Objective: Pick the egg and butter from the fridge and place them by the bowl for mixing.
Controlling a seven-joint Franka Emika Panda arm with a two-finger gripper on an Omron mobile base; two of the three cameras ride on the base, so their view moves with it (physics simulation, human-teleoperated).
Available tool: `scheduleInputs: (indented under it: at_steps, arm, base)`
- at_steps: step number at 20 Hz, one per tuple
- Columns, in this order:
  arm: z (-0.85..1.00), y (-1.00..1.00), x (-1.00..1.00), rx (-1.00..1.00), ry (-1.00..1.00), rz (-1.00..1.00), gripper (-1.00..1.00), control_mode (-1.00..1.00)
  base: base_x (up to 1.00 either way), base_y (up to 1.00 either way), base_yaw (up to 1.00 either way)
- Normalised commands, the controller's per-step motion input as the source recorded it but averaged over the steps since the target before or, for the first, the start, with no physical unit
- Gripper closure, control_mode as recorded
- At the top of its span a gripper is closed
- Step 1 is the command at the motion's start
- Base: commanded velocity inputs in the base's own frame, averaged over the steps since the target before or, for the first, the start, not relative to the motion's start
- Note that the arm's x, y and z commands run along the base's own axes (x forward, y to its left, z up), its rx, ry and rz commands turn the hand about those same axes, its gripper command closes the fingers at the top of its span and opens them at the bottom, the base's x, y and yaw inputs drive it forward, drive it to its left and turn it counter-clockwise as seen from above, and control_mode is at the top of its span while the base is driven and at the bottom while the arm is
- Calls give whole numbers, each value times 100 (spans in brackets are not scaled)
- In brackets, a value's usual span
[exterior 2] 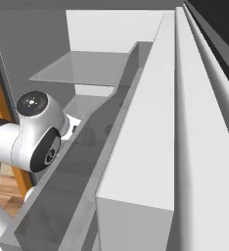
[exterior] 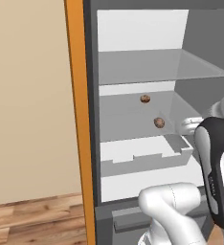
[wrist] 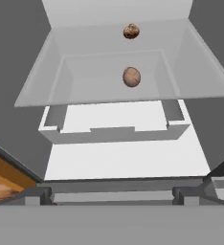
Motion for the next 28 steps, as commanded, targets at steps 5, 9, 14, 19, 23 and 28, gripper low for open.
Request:
scheduleInputs:
  at_steps: [5,9,14,19,23,28]
  arm:
    - [18,-4,36,0,8,-6,-100,-100]
    - [0,-26,25,-8,2,-3,-100,-100]
    - [-19,-9,24,-1,1,0,-100,-100]
    - [-44,-7,17,0,0,0,-100,-100]
    - [-23,-3,33,-2,0,0,-100,-100]
    - [-1,-11,48,0,0,0,-100,-100]
  base:
    - [0,0,0]
    - [0,0,0]
    - [0,0,0]
    - [0,0,0]
    - [0,0,0]
    - [0,0,0]
